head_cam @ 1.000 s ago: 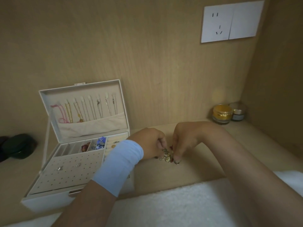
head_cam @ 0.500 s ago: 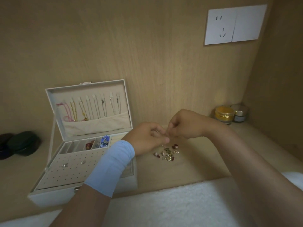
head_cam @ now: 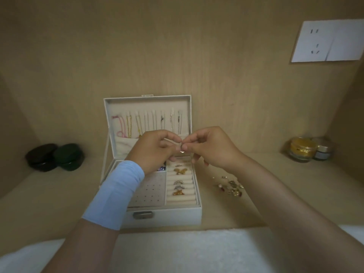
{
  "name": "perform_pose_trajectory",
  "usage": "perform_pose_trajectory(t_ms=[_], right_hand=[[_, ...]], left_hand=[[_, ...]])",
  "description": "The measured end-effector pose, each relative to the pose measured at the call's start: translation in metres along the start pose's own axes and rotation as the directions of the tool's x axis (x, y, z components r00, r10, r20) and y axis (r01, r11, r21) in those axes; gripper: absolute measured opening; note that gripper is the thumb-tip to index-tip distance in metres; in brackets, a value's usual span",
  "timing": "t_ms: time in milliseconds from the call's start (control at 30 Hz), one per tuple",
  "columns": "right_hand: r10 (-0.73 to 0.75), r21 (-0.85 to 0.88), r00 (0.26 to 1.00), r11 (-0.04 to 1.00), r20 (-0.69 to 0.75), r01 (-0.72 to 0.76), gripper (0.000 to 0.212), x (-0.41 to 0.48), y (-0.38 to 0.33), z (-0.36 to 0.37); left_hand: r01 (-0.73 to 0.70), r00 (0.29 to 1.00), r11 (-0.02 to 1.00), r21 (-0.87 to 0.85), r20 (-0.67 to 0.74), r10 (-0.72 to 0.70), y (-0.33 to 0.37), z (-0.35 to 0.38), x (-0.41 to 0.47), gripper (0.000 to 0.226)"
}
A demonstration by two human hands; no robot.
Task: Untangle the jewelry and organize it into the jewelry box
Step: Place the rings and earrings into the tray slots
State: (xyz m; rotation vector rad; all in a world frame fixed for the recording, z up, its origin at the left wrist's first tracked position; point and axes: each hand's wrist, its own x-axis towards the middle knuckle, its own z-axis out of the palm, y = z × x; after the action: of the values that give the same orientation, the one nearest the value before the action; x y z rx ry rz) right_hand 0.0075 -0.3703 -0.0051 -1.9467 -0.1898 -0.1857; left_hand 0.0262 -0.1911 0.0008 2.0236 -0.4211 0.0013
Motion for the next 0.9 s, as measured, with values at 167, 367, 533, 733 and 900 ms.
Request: perform_pose_trajectory(t_ms=[167, 367, 533, 733, 900], right_hand=[[-0.099, -0.205, 0.995, 0.974, 0.008, 0.099, 0.003, 0.029, -0.009, 0.030], [-0.087, -0.496, 0.983, 0.854, 0.159, 0.155, 0.005, 0.049, -0.019, 0.057], [0.002, -0.629, 0.963, 0.758, 0.268, 0.173, 0.002, 0.057, -0.017, 0.079], [0.049, -0.696, 0.944, 0.688, 0.327, 0.205, 0.004, 0.058, -0.018, 0.085], [0.041, -0.680, 0.948, 0.707, 0.316, 0.196, 0.007, 0.061, -0.016, 0.083]], left_hand=[[0.021, 0.999, 1.000, 0.021, -0.034, -0.020, -0.027, -0.033, -0.006, 0.018], [0.038, 0.997, 0.907, 0.419, -0.078, -0.005, -0.059, -0.054, -0.004, 0.015], [0.005, 1.000, 0.851, 0.525, -0.003, -0.004, -0.074, -0.055, -0.005, 0.014], [0.001, 1.000, 0.848, 0.530, -0.001, 0.000, -0.076, -0.055, -0.004, 0.016], [-0.005, 1.000, 0.866, 0.500, -0.011, 0.012, -0.077, -0.055, -0.004, 0.016]])
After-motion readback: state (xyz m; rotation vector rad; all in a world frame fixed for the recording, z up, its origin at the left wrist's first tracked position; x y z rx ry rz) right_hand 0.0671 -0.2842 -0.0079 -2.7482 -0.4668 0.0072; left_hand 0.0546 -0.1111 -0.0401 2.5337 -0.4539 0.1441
